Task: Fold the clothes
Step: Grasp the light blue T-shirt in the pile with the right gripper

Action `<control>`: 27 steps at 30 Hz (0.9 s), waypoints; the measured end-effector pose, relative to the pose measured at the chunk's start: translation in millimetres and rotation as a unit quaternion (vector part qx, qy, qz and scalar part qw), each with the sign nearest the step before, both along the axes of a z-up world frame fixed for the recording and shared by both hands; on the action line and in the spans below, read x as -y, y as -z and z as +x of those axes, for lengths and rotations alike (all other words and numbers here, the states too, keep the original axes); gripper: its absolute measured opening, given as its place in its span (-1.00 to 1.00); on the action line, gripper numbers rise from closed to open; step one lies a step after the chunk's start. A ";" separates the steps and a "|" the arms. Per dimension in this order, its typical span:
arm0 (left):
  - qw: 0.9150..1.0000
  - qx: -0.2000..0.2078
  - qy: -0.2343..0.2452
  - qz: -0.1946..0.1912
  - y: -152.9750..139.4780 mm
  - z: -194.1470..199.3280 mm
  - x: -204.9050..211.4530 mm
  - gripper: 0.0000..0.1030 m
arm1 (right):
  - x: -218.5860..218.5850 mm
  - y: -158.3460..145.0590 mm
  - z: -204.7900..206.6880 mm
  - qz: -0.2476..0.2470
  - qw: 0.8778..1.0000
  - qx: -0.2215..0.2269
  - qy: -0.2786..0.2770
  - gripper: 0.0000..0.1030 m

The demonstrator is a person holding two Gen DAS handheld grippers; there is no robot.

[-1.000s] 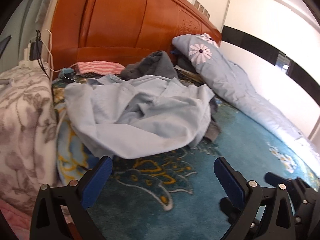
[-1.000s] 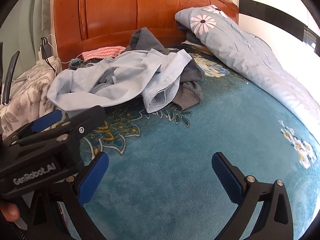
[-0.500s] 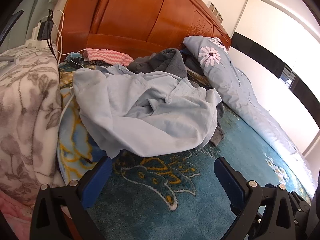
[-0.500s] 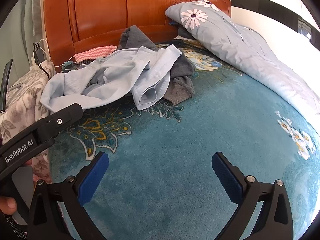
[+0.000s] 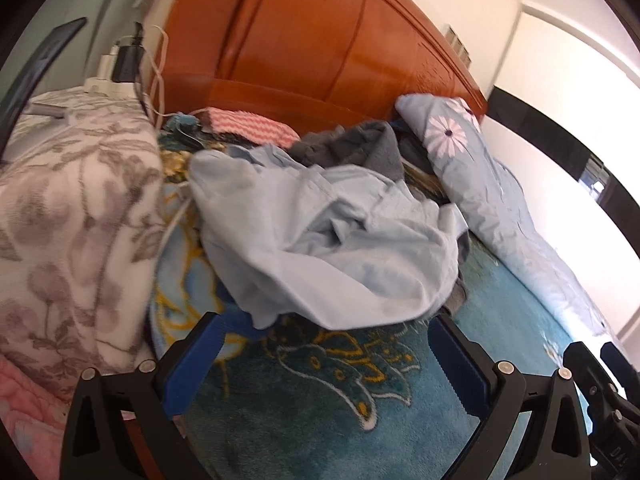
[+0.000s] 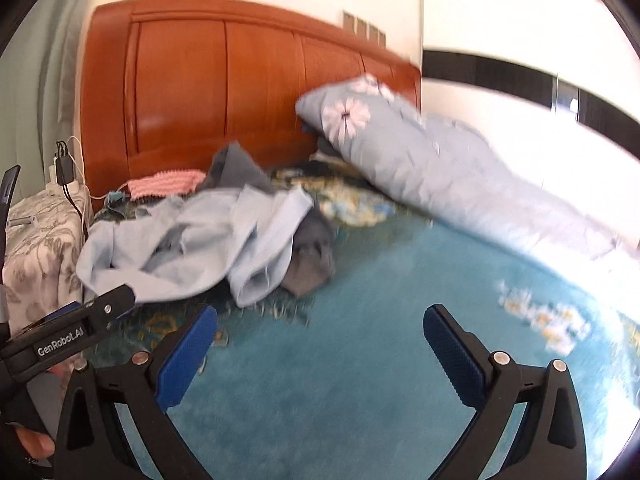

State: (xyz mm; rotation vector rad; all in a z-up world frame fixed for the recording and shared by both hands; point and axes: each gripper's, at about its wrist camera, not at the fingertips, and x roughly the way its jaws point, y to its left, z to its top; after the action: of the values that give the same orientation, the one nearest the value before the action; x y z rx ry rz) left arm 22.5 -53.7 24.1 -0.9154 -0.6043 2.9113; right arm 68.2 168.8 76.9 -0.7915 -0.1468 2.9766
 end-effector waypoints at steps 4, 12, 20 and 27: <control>0.998 -0.014 -0.055 0.034 -3.3 10.9 31.7 1.00 | 19.9 -0.6 -25.7 -0.006 0.995 0.044 -0.092 1.00; 0.991 -0.001 -0.107 0.081 9.0 10.2 79.7 1.00 | 85.2 18.6 -66.0 0.017 0.965 0.083 -0.247 0.80; 0.990 -0.008 -0.089 0.108 10.2 10.2 82.8 1.00 | 126.6 55.7 -99.3 0.069 0.944 0.130 -0.294 0.31; 0.990 -0.030 -0.057 0.123 4.0 14.5 75.5 1.00 | 83.5 35.1 -141.3 -0.080 0.959 0.172 -0.209 -0.90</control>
State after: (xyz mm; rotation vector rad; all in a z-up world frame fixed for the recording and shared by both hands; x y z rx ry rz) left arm 37.0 -129.3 20.1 -0.7846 -1.0146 2.8585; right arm -73.2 85.3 41.9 -1.4654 -0.0986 3.2314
